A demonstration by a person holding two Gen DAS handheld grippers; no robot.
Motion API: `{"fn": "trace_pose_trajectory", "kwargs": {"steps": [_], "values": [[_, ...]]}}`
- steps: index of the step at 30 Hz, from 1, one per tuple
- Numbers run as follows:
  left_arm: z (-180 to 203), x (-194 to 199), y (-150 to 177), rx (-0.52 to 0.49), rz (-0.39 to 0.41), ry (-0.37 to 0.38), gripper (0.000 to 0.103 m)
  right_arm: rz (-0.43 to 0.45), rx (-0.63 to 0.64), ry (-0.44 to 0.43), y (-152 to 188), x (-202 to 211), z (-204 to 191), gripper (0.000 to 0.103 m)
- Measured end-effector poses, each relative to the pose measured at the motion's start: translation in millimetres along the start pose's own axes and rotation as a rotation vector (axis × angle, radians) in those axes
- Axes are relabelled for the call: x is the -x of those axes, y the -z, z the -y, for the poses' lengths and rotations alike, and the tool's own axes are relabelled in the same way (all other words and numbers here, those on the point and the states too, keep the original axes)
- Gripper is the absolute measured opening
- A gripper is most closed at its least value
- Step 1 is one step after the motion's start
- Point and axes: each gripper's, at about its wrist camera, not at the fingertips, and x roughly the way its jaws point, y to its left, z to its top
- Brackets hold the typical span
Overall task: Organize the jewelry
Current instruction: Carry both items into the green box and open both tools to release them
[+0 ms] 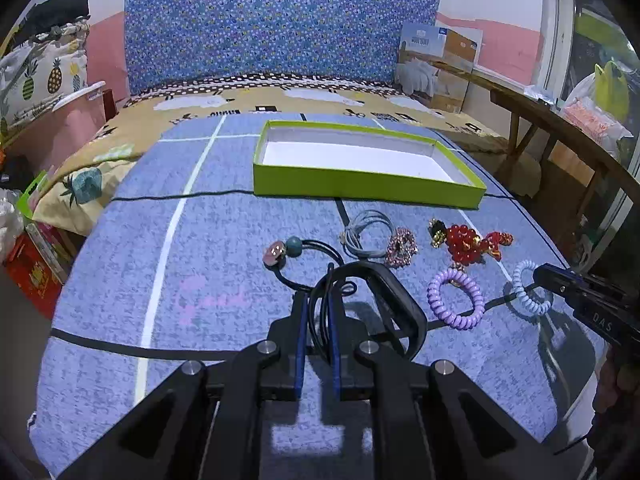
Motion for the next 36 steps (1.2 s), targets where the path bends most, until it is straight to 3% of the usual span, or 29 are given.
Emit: {"fn": "trace_pose_trajectory", "kwargs": {"steps": [10, 22, 29, 36], "values": [[5.4, -4.4, -25.6, -0.040, 0.007, 0.021, 0.010, 0.047, 0.036, -0.036, -30.0, 1.1, -9.4, 0.009], [7.1, -38.5, -100.0, -0.111, 0.073, -0.014, 0.010, 0.104, 0.113, -0.032, -102.3, -32.0, -10.4, 0.009], [-5.5, -84.2, -139.8, -0.099, 0.044, -0.037, 0.010, 0.065, 0.104, -0.026, -142.8, -77.4, -0.1, 0.009], [-14.4, -132.3, -158.3, -0.094, -0.017, -0.085, 0.010, -0.014, 0.070, -0.017, -166.3, -130.2, 14.3, 0.009]]}}
